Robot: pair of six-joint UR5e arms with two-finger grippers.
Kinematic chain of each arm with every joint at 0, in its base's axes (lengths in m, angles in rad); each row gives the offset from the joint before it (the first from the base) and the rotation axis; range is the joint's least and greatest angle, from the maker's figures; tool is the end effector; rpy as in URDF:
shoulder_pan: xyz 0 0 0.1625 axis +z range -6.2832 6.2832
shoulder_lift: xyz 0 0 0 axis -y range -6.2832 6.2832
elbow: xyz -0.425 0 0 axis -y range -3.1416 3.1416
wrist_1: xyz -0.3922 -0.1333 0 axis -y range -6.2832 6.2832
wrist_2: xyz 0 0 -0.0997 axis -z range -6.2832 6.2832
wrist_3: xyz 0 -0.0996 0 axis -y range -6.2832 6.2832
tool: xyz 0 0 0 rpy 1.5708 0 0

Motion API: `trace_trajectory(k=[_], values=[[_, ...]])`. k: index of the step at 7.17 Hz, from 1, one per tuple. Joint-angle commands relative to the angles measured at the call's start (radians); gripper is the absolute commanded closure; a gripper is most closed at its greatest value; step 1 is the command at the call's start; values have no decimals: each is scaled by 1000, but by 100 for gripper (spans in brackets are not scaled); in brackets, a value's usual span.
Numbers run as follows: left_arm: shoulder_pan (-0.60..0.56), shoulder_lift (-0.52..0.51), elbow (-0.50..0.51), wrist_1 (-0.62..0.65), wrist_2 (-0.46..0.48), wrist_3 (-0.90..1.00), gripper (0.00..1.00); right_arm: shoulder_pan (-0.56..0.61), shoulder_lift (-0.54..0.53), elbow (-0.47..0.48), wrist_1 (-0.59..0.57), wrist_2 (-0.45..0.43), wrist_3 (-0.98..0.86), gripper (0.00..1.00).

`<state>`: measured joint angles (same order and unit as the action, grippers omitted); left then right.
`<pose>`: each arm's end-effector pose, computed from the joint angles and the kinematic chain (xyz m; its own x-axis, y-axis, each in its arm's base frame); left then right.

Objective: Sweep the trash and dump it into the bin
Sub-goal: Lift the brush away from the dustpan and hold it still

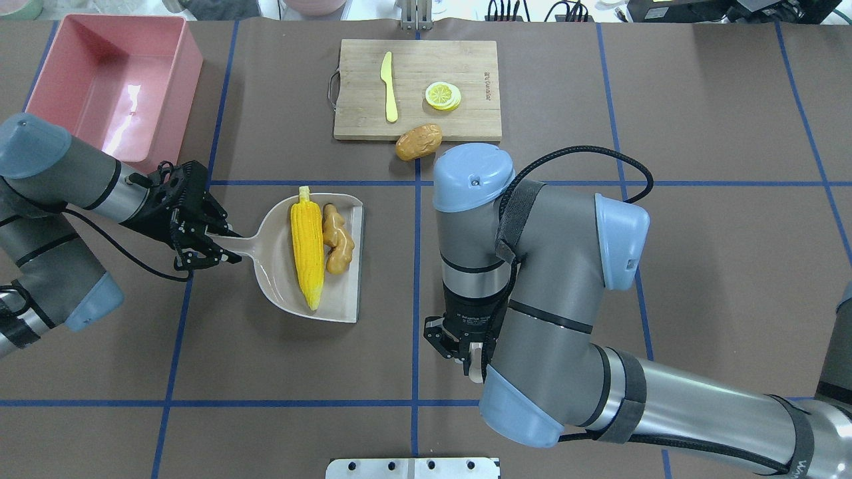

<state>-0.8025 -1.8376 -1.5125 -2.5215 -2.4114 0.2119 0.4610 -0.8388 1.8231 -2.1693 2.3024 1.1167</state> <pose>0.3720 -0.4700 0.4265 -0.0534 0.9937 -0.0986 -0.2729 0.0805 0.9587 -0.5268 -0.3362 0.1831 0.7921 0.0290 0.6097 0.2688 0.8802 -0.3912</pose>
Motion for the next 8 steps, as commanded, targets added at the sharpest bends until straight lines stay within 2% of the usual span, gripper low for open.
trace_trajectory(k=[1, 8], values=[[0, 0, 0, 0, 0, -2, 100, 2, -14, 2, -3, -15, -27, 100], [-1, 0, 0, -2, 0, -2, 100, 56, -48, 10, -3, -40, -66, 100]])
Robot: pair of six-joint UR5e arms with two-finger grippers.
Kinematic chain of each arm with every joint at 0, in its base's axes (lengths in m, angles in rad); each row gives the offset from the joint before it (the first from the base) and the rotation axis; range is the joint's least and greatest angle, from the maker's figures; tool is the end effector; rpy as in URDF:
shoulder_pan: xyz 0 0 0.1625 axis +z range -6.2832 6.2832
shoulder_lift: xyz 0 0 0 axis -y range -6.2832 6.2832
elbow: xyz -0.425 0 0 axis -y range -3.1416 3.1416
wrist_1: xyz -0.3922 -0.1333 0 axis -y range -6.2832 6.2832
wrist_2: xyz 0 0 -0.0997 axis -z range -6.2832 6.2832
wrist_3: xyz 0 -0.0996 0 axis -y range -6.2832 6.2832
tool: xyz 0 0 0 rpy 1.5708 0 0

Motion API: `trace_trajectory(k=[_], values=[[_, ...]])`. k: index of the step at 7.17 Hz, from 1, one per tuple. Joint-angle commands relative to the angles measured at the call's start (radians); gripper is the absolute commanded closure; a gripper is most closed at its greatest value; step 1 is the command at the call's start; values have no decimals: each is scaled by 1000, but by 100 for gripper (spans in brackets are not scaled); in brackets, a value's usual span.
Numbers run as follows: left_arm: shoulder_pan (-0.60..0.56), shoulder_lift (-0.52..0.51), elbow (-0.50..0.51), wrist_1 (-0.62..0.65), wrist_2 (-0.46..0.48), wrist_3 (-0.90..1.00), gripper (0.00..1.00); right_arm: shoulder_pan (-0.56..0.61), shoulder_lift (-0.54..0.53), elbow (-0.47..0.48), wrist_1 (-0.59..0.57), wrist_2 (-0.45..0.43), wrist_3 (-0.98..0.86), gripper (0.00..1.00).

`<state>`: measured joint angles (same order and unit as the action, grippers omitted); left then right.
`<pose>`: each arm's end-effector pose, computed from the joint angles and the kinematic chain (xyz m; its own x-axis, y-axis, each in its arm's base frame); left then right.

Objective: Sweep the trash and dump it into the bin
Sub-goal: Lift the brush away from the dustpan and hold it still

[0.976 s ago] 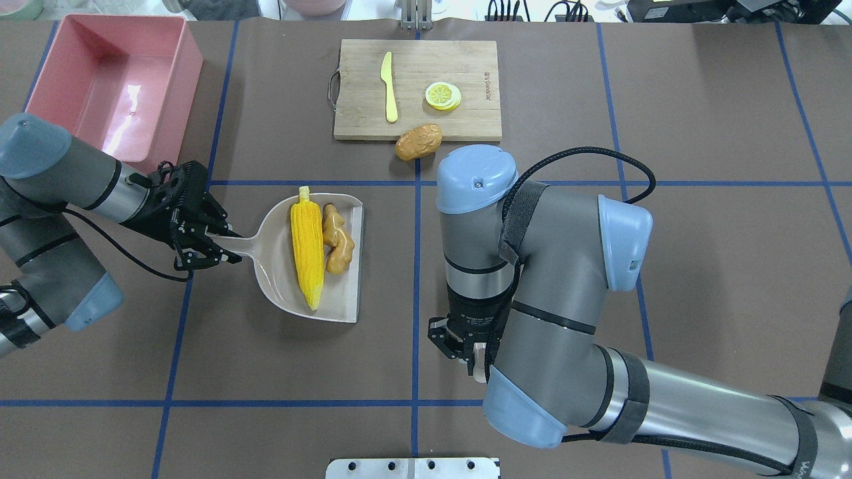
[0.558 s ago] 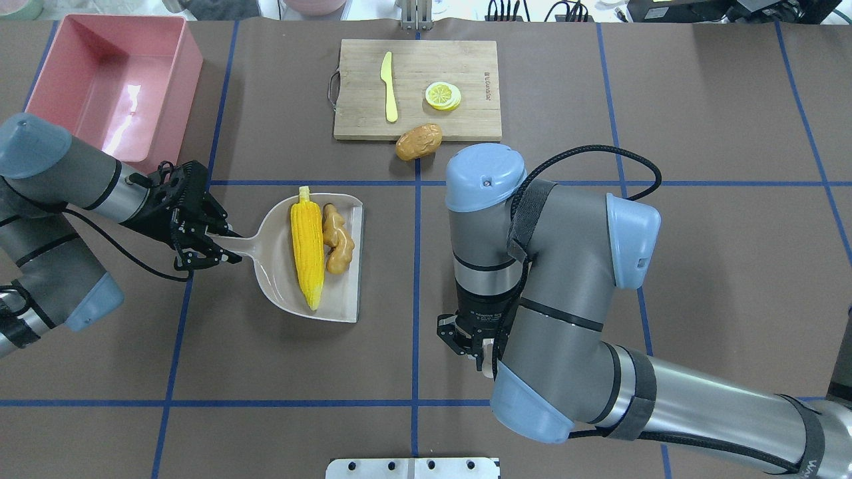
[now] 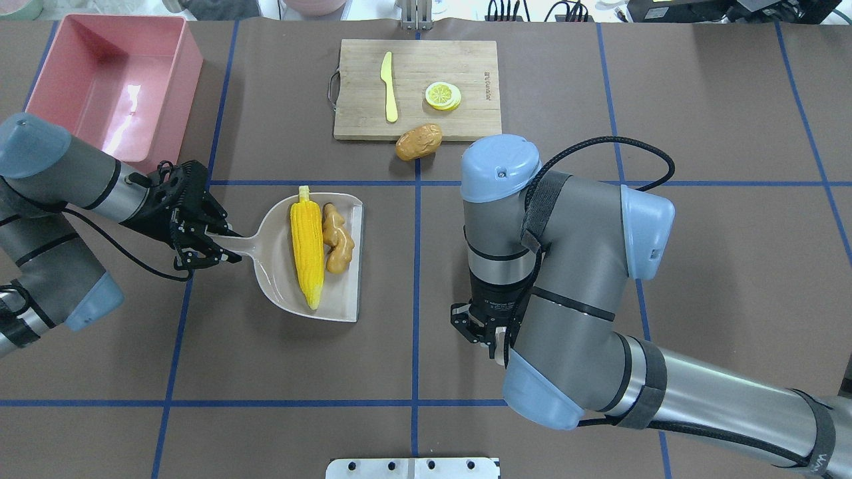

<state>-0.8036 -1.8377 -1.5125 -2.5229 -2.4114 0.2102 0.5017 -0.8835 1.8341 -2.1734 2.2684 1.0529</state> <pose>0.3715 -0.4704 0.4263 -0.0520 0.9937 -0.0991 -0.2719 0.0814 0.9589 -0.5079 -0.3577 0.2096 0.8035 0.0080 0.5952 0.2547 0.8992 -0.3559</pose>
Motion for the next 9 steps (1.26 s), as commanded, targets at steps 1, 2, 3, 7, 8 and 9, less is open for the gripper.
trace_trajectory(k=[1, 2, 3, 7, 8, 9], values=[[0, 0, 0, -1, 0, 0, 100, 15, -3, -1, 3, -24, -8, 100], [0, 0, 0, -1, -2, -2, 100, 14, -5, -4, 4, -42, -42, 100], [0, 0, 0, -1, -2, -2, 100, 12, -3, -10, 9, -58, -57, 100], [1, 0, 0, -1, 0, -3, 100, 8, -6, -18, 12, -122, -174, 100], [1, 0, 0, -1, 0, -3, 100, 8, -6, -18, 15, -141, -183, 100], [1, 0, 0, -1, 0, -3, 100, 8, -11, -21, 36, -148, -185, 100]])
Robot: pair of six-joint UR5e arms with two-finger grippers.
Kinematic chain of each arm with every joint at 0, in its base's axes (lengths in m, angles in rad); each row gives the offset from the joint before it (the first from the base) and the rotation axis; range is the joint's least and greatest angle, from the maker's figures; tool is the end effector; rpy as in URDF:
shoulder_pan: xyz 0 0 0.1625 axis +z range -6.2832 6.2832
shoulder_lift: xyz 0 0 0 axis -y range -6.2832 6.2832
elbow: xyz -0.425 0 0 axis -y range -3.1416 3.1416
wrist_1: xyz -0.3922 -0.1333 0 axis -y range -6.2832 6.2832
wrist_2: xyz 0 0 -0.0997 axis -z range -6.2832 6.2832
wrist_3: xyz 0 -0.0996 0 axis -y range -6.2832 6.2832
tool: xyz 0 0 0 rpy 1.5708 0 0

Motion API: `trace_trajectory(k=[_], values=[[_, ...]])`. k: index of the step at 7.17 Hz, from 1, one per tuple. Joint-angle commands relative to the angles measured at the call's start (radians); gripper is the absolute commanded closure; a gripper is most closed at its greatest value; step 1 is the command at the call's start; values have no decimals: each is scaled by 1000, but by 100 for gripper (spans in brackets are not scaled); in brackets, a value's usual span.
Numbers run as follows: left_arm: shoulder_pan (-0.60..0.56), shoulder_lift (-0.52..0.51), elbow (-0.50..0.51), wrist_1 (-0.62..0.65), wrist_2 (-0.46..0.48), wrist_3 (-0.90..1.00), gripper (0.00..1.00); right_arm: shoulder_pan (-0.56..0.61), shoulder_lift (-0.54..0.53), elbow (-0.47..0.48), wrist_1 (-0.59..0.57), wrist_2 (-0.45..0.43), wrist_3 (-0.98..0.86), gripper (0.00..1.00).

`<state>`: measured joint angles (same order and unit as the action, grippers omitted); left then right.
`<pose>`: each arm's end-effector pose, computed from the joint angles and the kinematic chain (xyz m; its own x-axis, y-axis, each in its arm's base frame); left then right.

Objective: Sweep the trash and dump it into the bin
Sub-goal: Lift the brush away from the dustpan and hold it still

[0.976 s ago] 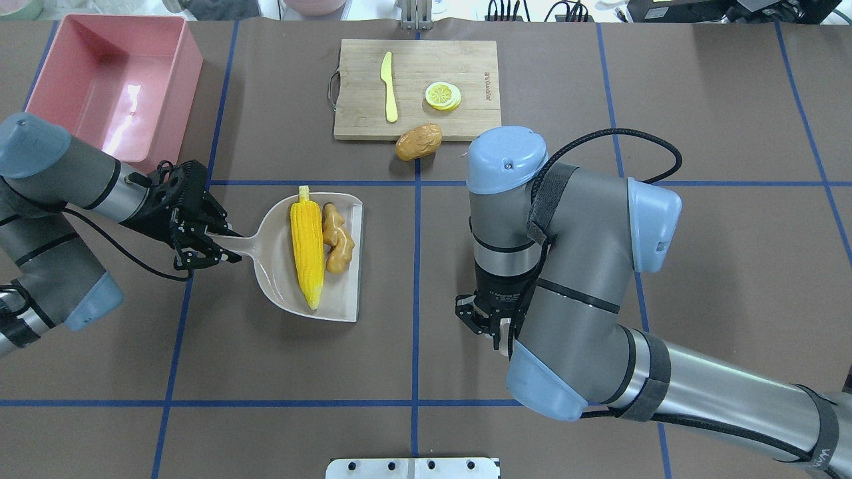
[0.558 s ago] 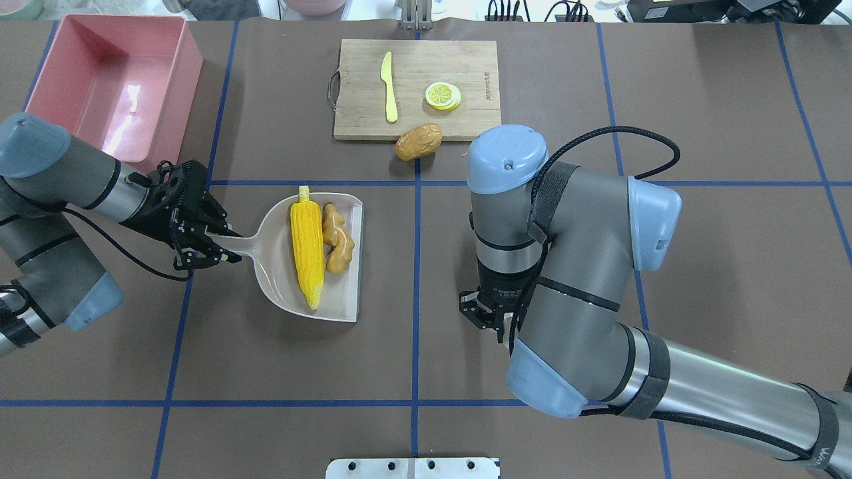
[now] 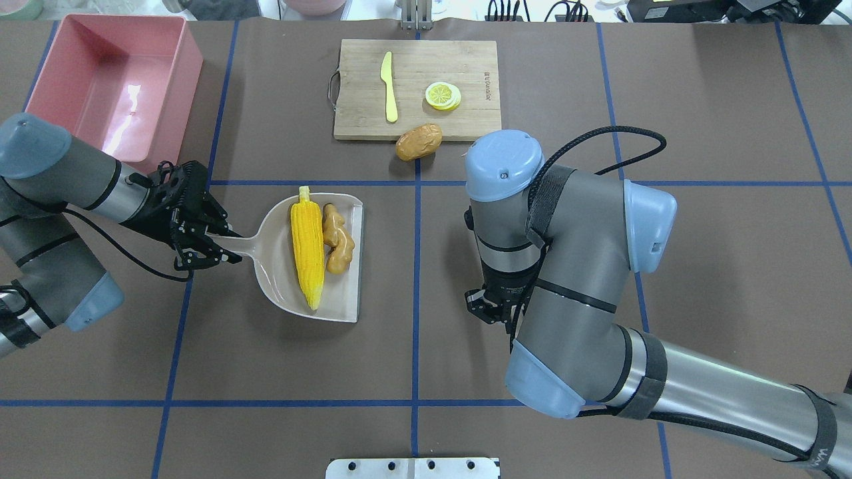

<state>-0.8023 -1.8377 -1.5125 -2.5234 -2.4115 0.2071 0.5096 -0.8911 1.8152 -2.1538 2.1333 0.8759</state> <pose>0.3721 -0.4699 0.4262 -0.0526 0.9934 -0.1018 -0.2718 0.0838 0.9587 -0.5070 -0.3752 0.2261 0.7964 -0.1754 0.5788 0.3294 0.9284 -0.1718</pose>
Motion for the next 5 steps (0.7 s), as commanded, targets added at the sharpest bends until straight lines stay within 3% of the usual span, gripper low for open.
trace_trajectory(k=[1, 5], values=[[0, 0, 0, 2, 0, 0, 100, 0, -9, -10, 37, -33, -17, 100], [0, -2, 2, 2, 0, -2, 100, 7, -3, -50, 60, -82, -69, 100]])
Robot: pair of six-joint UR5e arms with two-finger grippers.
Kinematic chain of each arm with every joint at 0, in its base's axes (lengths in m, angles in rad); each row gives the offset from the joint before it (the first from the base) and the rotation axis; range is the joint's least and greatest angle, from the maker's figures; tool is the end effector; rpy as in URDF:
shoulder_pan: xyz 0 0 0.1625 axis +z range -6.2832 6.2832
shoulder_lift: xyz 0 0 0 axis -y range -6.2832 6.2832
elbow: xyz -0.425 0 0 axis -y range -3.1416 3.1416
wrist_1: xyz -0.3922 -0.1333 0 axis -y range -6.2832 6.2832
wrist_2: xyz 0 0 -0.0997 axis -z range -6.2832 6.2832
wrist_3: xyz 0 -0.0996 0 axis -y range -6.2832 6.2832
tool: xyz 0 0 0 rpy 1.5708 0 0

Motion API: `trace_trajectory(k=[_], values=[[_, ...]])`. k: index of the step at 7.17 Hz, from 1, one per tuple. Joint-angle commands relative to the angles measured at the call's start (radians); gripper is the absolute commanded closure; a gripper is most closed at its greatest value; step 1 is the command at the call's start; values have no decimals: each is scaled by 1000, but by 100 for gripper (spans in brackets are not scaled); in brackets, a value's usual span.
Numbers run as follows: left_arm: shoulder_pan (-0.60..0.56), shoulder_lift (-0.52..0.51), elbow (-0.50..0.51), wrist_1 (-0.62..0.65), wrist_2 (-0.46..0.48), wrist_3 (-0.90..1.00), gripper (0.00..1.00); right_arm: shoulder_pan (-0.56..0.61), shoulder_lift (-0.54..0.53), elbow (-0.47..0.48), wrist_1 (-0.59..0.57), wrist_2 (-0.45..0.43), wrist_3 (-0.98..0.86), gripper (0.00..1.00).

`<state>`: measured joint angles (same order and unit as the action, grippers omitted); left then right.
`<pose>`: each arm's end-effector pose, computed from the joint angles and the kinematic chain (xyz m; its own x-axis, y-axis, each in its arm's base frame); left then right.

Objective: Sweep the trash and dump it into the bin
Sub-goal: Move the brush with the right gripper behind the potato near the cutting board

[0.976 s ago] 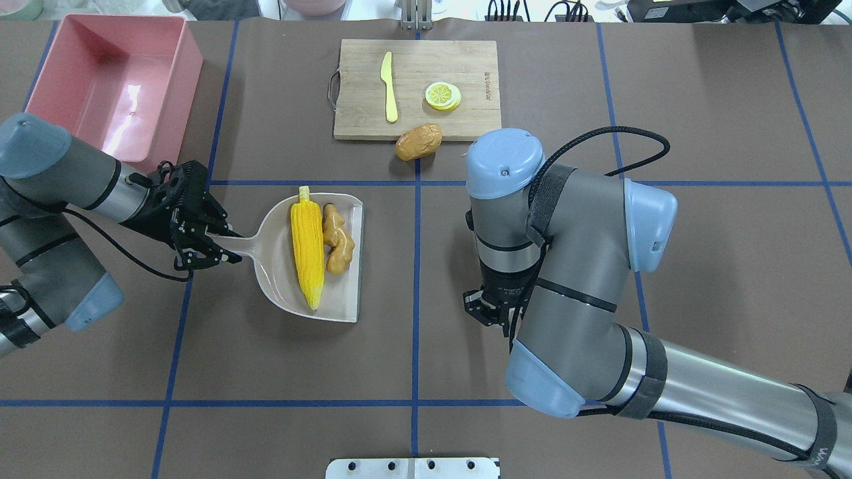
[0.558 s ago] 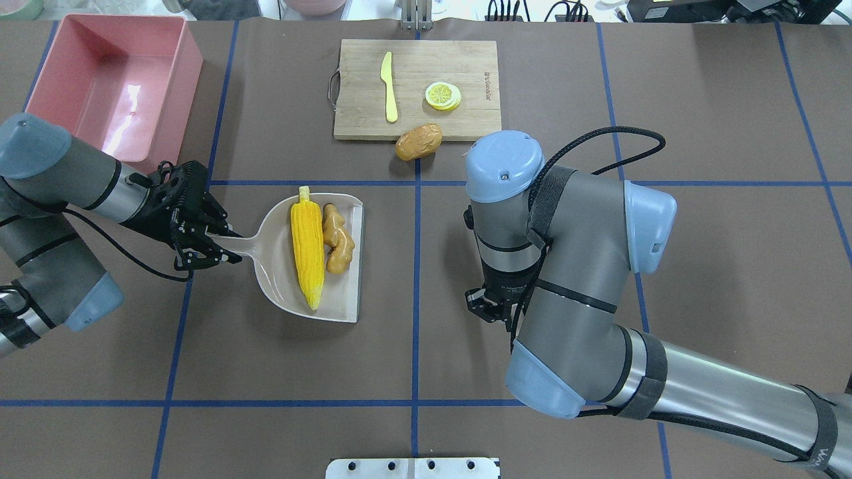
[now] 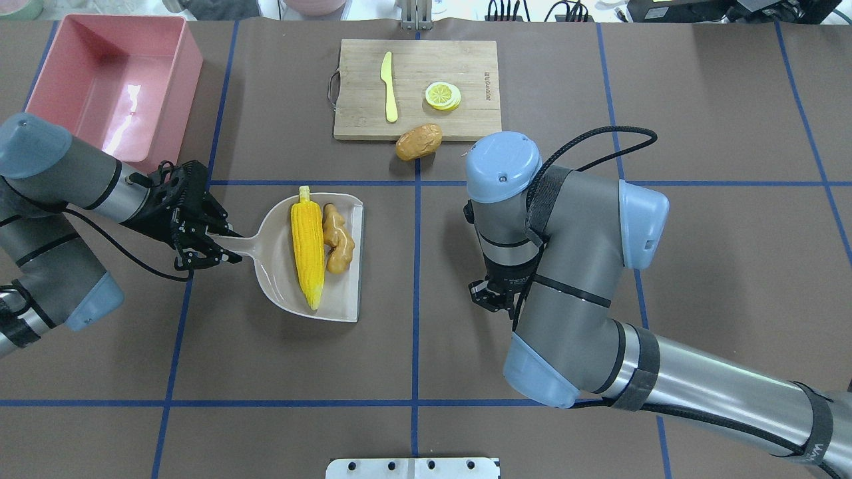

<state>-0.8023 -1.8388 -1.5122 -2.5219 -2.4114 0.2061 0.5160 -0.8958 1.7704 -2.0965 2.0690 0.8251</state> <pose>0.3724 -0.4702 0.4259 -0.0522 0.9933 -0.1032 -0.2723 0.0853 0.9584 -0.5150 -0.3907 0.2415 0.7981 -0.2325 0.5558 0.3406 0.9351 -0.0979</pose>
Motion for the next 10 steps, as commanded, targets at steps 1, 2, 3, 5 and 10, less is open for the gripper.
trace_trajectory(k=[1, 2, 3, 5, 10], values=[[0, 0, 1, 0, 0, -1, 100, 1, 3, -14, 9, -27, -29, 100], [0, -4, 0, 0, 0, -2, 100, 1, 3, -53, 85, -38, -32, 100], [-2, -4, 0, 0, 0, -2, 100, 2, 6, -89, 134, -53, -30, 100], [-2, -4, 1, 0, 0, -2, 100, 91, 113, -294, 191, -43, -70, 100], [-2, -4, 1, 0, 0, -2, 100, 121, 225, -463, 242, -56, -216, 100]])
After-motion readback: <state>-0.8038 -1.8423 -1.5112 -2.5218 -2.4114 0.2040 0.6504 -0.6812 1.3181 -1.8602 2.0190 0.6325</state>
